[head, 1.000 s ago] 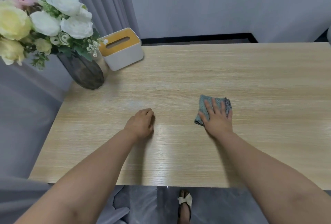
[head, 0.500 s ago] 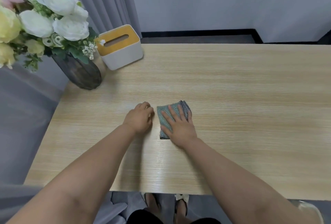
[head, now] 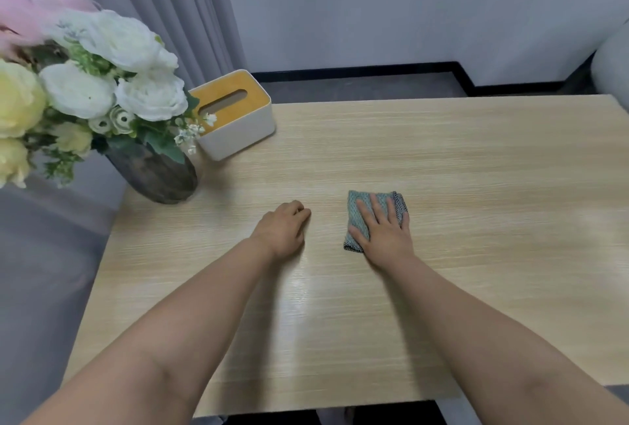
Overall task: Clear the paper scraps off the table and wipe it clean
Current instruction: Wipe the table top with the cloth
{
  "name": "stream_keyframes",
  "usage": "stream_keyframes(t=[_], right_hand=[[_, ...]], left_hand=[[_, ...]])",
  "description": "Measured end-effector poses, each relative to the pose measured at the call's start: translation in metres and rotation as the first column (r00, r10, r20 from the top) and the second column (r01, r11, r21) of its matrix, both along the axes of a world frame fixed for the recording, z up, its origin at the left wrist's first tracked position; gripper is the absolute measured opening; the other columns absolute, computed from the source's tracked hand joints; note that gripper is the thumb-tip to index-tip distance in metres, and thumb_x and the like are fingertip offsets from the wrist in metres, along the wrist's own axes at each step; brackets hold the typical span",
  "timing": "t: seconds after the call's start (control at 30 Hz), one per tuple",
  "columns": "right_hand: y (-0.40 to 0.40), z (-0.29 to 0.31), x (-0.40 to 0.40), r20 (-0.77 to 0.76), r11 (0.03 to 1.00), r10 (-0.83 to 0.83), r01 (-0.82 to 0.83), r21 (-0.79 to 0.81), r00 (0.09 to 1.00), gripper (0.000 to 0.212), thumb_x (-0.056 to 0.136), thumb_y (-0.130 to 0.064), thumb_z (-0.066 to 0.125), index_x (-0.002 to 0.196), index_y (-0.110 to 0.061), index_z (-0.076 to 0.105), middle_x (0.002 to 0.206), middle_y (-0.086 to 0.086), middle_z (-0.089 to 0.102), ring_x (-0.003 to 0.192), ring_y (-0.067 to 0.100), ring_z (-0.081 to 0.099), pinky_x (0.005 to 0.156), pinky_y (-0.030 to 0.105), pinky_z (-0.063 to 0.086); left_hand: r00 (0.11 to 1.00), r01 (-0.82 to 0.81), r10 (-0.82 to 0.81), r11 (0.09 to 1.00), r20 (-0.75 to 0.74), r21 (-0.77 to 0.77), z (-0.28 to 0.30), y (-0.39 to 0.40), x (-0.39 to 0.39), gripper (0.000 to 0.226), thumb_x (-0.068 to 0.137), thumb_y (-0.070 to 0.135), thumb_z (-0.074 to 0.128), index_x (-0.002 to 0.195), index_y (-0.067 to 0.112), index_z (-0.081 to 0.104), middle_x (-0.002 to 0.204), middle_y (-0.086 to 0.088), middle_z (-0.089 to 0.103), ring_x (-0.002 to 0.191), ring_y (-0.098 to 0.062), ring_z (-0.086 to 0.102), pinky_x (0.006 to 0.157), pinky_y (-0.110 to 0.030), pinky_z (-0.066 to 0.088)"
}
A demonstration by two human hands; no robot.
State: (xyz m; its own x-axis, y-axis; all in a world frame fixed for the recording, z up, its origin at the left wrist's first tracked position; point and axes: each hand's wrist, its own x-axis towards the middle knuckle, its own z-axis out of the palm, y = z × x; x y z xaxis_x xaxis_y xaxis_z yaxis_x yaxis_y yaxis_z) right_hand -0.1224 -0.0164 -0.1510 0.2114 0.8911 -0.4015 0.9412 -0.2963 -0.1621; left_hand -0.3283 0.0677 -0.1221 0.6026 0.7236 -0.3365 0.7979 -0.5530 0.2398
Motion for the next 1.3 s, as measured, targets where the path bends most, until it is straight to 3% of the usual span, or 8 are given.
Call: stream_keyframes(t=[0.3,0.37,0.47,0.6,0.87,1.0,1.2,1.3], right_hand=[[0.041,-0.001,0.014,0.009,0.993,-0.114,0.114,0.01,0.993,0.062,0.096,-0.058,0.013,0.149,-0.034,-0.01,0.157,-0.005,-0.019,0.143,0.025,-0.022,0.114,0.053,-0.012],[0.037,-0.003,0.005,0.007,0.999,-0.03,0.03,0.037,1.0,0.061,0.095,-0.059,0.009,0.147,-0.035,-0.012,0.157,-0.005,-0.02,0.142,0.026,-0.024,0.113,0.053,-0.015],[0.024,-0.005,-0.021,-0.014,0.967,0.24,-0.237,0.096,0.971,0.062,0.084,-0.065,-0.005,0.14,-0.042,-0.02,0.156,-0.009,-0.02,0.139,0.02,-0.03,0.112,0.051,-0.019],[0.031,-0.005,-0.01,-0.033,0.945,0.318,-0.314,0.092,0.948,0.067,0.084,-0.071,0.0,0.144,-0.044,-0.013,0.154,-0.015,-0.02,0.138,0.012,-0.029,0.114,0.046,-0.018],[0.066,-0.003,0.065,0.022,0.997,-0.077,0.076,0.022,0.997,0.064,0.095,-0.061,0.014,0.148,-0.037,-0.01,0.157,-0.007,-0.019,0.144,0.022,-0.019,0.115,0.048,-0.012],[0.072,-0.002,0.055,0.037,0.989,-0.151,0.15,0.013,0.988,0.06,0.097,-0.055,0.013,0.149,-0.034,-0.011,0.157,-0.004,-0.019,0.143,0.026,-0.02,0.114,0.054,-0.011],[0.07,0.0,-0.018,0.024,0.972,0.211,-0.212,0.101,0.977,0.059,0.097,-0.057,0.011,0.148,-0.037,-0.01,0.157,-0.007,-0.016,0.143,0.024,-0.022,0.113,0.051,-0.016],[0.072,-0.005,-0.024,-0.008,0.96,0.263,-0.261,0.104,0.965,0.058,0.096,-0.059,0.014,0.147,-0.041,-0.008,0.156,-0.012,-0.018,0.142,0.018,-0.025,0.113,0.048,-0.019]], left_hand=[[0.989,-0.125,0.119,0.989,-0.089,-0.075,-0.009,0.023,0.009,0.057,0.098,0.027,0.034,0.15,0.024,0.012,0.159,0.002,-0.001,0.146,-0.018,-0.004,0.116,-0.052,0.011],[0.988,-0.138,0.131,0.988,-0.084,-0.075,-0.009,0.026,0.011,0.058,0.098,0.028,0.033,0.151,0.023,0.01,0.159,0.002,-0.002,0.146,-0.018,-0.005,0.115,-0.053,0.01],[0.985,-0.159,0.154,0.985,-0.079,-0.063,-0.01,0.03,0.011,0.057,0.099,0.029,0.03,0.151,0.022,0.008,0.159,0.002,-0.003,0.146,-0.017,-0.005,0.115,-0.055,0.008],[0.985,-0.162,0.159,0.986,-0.071,-0.04,-0.011,0.036,0.01,0.055,0.1,0.03,0.028,0.151,0.022,0.008,0.159,0.003,-0.002,0.146,-0.016,-0.006,0.115,-0.055,0.009],[0.989,-0.138,0.136,0.99,-0.064,-0.037,-0.012,0.048,0.022,0.054,0.1,0.03,0.027,0.151,0.024,0.008,0.159,0.004,-0.004,0.146,-0.016,-0.007,0.115,-0.054,0.007],[0.988,-0.147,0.144,0.988,-0.049,-0.049,-0.012,0.053,0.025,0.054,0.101,0.03,0.026,0.151,0.024,0.008,0.159,0.005,-0.002,0.146,-0.015,-0.007,0.116,-0.054,0.006],[0.987,-0.156,0.154,0.987,-0.051,-0.039,-0.014,0.06,0.025,0.056,0.1,0.034,0.028,0.151,0.024,0.009,0.159,0.005,-0.003,0.146,-0.015,-0.006,0.115,-0.055,0.007],[0.986,-0.16,0.159,0.987,-0.044,-0.023,-0.015,0.06,0.025,0.056,0.1,0.034,0.029,0.151,0.023,0.009,0.159,0.005,0.0,0.146,-0.015,-0.005,0.115,-0.054,0.008]])
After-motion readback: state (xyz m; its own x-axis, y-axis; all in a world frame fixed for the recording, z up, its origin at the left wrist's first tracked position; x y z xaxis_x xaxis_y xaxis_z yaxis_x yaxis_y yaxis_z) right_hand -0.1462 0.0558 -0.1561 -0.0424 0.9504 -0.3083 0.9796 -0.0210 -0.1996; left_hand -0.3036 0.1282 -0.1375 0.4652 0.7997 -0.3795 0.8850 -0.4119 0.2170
